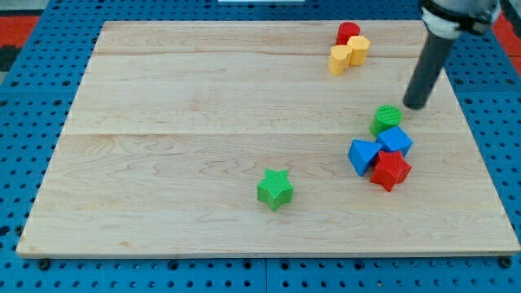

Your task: Place the green circle at the top center of the board

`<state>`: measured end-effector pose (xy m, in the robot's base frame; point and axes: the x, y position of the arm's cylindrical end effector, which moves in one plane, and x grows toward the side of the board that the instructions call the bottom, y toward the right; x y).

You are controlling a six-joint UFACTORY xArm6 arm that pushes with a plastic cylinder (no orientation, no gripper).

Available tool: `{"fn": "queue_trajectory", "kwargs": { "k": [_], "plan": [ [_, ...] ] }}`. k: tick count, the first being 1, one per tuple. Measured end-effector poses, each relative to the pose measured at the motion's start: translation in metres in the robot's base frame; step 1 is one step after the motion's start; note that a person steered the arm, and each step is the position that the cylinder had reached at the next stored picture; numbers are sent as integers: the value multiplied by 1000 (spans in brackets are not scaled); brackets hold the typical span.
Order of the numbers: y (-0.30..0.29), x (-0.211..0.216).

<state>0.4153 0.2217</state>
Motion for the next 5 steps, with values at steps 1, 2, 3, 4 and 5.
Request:
{"fn": "queue_trajectory", "kwargs": {
  "k": [1,2,3,4,5],
  "plan": [
    [-33,28],
    [-81,-1],
    [-137,-43],
    [-169,-36],
    [-171,-9]
  ]
}}
